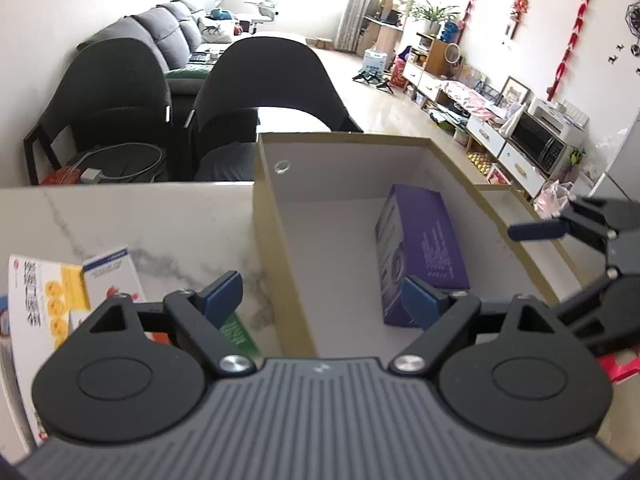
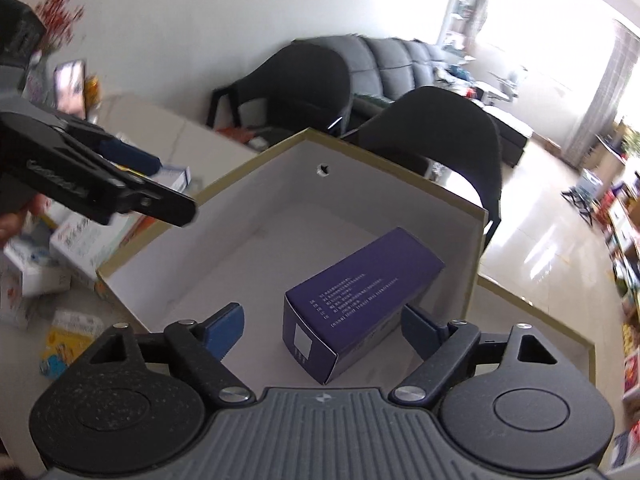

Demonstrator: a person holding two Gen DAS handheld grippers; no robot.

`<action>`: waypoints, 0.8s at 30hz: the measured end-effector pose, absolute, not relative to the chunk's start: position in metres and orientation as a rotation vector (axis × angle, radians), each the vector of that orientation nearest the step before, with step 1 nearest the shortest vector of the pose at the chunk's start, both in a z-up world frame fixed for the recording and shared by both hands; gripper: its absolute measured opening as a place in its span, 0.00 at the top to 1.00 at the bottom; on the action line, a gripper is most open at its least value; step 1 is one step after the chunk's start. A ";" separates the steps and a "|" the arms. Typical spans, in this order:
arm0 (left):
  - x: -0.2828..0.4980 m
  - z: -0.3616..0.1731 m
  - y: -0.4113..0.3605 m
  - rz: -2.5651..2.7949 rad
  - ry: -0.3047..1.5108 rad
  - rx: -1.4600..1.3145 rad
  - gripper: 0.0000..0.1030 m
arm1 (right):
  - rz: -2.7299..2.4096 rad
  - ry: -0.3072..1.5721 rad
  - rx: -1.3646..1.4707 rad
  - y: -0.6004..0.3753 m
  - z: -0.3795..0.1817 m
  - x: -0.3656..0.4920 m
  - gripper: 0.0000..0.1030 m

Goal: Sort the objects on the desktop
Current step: 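Push the purple box upright against the box wall with the right gripper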

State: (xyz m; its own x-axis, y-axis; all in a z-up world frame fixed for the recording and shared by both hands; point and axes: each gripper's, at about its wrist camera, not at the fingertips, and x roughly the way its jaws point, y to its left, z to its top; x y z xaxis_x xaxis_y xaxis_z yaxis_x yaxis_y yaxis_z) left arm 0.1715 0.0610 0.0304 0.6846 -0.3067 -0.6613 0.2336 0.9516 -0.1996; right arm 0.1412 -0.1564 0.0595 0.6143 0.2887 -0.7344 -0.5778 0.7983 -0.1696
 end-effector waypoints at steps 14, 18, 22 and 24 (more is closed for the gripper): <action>0.164 0.000 0.066 -0.230 0.815 -0.169 0.59 | 0.607 0.851 -0.694 -0.114 0.022 0.172 0.42; 0.159 -0.005 0.067 -0.209 0.809 -0.152 0.68 | 0.632 0.876 -0.774 -0.102 0.012 0.181 0.42; 0.156 -0.007 0.068 -0.215 0.810 -0.153 0.70 | 0.631 0.873 -0.836 -0.097 0.005 0.184 0.41; 0.154 -0.008 0.068 -0.215 0.807 -0.152 0.71 | 0.622 0.870 -0.849 -0.097 0.003 0.185 0.42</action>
